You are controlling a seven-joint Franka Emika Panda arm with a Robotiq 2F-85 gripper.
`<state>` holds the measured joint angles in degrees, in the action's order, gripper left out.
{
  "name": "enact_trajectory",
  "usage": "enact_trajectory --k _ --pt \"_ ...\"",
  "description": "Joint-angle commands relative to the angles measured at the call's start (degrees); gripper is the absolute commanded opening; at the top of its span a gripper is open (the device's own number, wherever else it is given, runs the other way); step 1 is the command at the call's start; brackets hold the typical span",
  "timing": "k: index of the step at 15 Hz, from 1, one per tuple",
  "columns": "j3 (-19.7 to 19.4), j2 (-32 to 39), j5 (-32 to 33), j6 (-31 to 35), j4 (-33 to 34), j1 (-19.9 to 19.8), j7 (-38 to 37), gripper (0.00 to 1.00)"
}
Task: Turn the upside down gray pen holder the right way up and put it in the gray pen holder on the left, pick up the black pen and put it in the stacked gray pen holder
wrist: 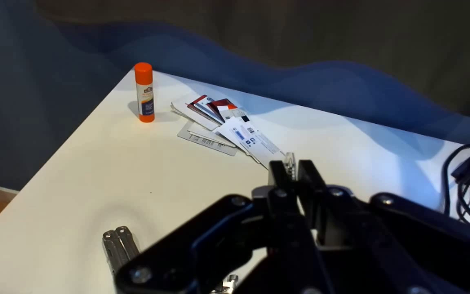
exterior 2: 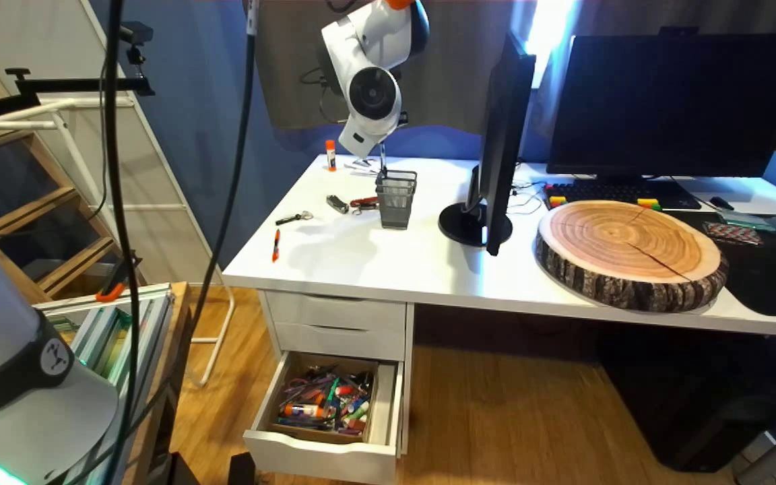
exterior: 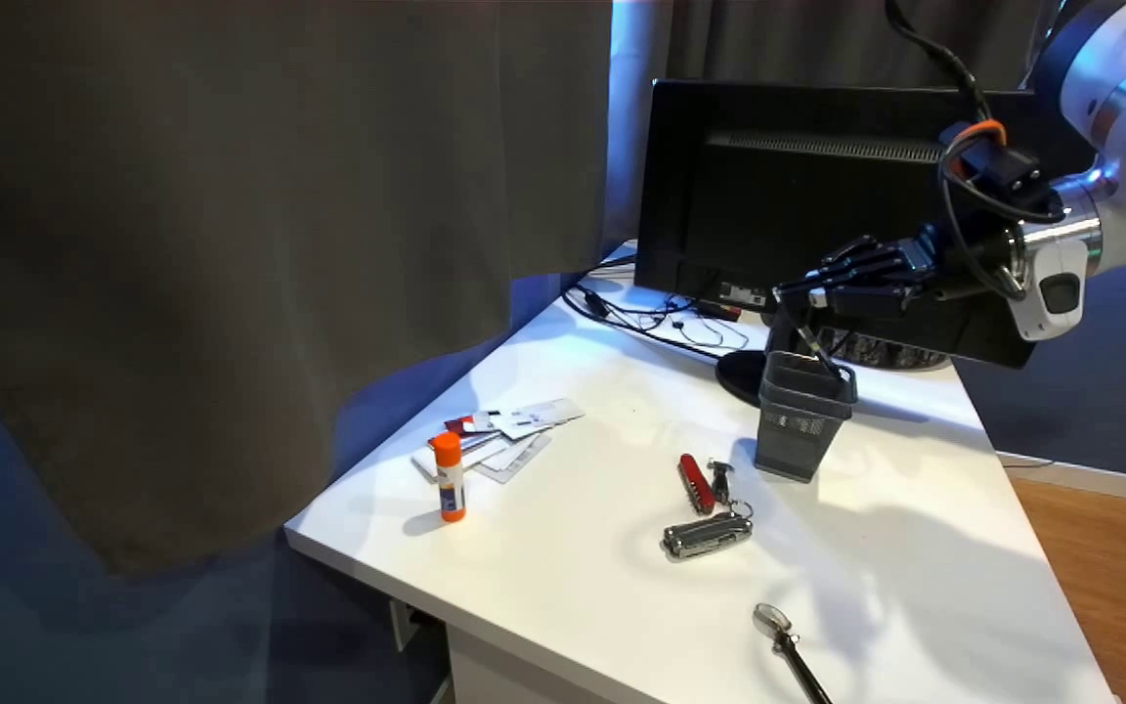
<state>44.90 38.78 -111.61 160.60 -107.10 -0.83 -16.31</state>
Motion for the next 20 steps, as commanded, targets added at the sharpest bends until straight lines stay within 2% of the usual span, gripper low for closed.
enact_trajectory --k 1,2,3,5,6,9,13,15,20 --pt "-1.3 2.8 -4.4 -2.1 2.1 0.9 5.6 0.03" --pt "-1.6 3.2 -4.9 -2.4 2.1 1.0 6.3 0.15" --pt "-9.4 -0.5 -6.1 -7.5 1.1 6.8 3.2 0.38" --pt "-13.3 -0.9 -7.0 -10.2 0.9 9.4 3.7 0.42" --pt "-15.4 -1.8 -7.6 -11.1 0.6 11.1 3.1 0.47" --pt "-20.5 -5.5 -8.4 -10.0 -1.7 15.6 1.3 0.69" --pt "-23.9 -12.0 -10.1 -5.1 -6.2 19.2 0.9 0.96" --pt "-24.7 -15.1 -9.5 -2.1 -8.7 20.1 -0.7 1.00" --pt "-24.3 -21.5 -7.2 4.2 -14.4 20.7 -5.2 1.00"
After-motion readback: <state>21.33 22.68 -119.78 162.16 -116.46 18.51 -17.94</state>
